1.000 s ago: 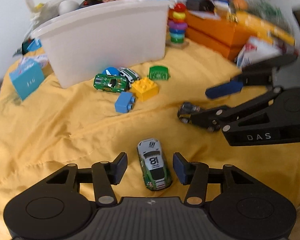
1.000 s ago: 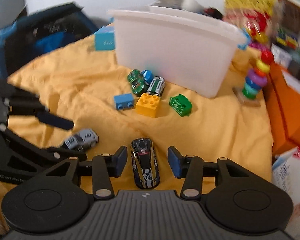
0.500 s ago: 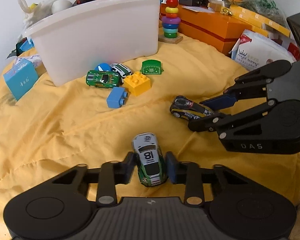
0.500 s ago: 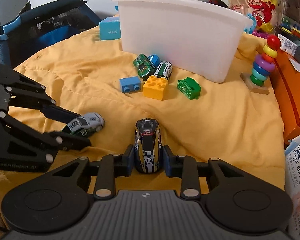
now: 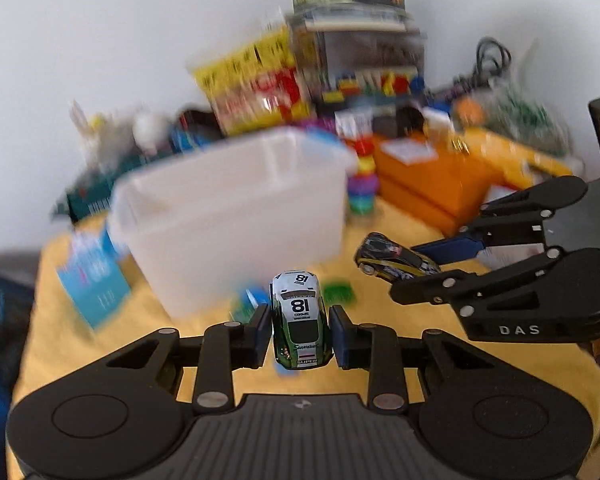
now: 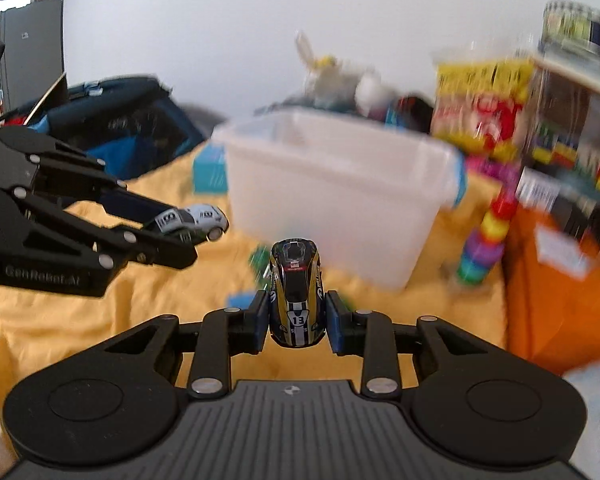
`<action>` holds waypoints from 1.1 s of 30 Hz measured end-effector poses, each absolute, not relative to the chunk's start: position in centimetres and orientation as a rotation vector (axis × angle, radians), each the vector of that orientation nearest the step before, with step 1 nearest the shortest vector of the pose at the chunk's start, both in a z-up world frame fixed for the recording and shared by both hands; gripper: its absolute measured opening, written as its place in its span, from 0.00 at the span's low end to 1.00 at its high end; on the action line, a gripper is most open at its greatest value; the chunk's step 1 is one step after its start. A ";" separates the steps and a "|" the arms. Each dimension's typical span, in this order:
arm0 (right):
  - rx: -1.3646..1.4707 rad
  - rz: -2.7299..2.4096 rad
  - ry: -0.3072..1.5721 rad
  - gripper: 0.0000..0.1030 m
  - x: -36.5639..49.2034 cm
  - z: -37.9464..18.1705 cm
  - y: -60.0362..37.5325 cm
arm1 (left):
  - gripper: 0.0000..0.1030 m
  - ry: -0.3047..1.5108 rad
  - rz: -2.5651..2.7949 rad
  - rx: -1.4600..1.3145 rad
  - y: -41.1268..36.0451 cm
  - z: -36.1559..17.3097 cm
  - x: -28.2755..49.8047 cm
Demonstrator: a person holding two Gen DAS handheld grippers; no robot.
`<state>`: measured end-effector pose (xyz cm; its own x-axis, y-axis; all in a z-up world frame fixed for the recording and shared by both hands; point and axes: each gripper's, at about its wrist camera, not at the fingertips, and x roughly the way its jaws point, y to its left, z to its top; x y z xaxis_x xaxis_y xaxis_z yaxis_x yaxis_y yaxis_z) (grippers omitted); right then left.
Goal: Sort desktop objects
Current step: 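Carry both cars over the bin and release them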
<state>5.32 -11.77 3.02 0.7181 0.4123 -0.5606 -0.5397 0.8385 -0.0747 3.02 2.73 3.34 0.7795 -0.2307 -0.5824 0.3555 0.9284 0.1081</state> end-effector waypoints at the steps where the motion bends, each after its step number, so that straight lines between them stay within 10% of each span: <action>1: -0.242 0.526 0.535 0.32 5.7 3.6 -11.8 | 0.34 0.572 -0.307 0.223 2.9 4.1 3.5; 14: -0.200 0.443 0.403 0.32 14.4 8.2 -10.7 | 0.34 0.395 -0.150 0.264 4.9 9.0 12.1; 30: -0.153 0.377 0.572 0.35 20.0 3.9 -9.6 | 0.34 0.572 -0.094 0.291 5.2 2.6 19.5; 33: -0.149 0.379 0.557 0.41 19.4 3.9 -9.8 | 0.46 0.566 -0.111 0.278 5.3 2.8 18.7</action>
<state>19.43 -9.76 3.93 0.7819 0.3098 -0.5409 -0.3897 0.9202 -0.0364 18.68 5.27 2.79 0.8394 -0.0279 -0.5428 0.1797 0.9568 0.2287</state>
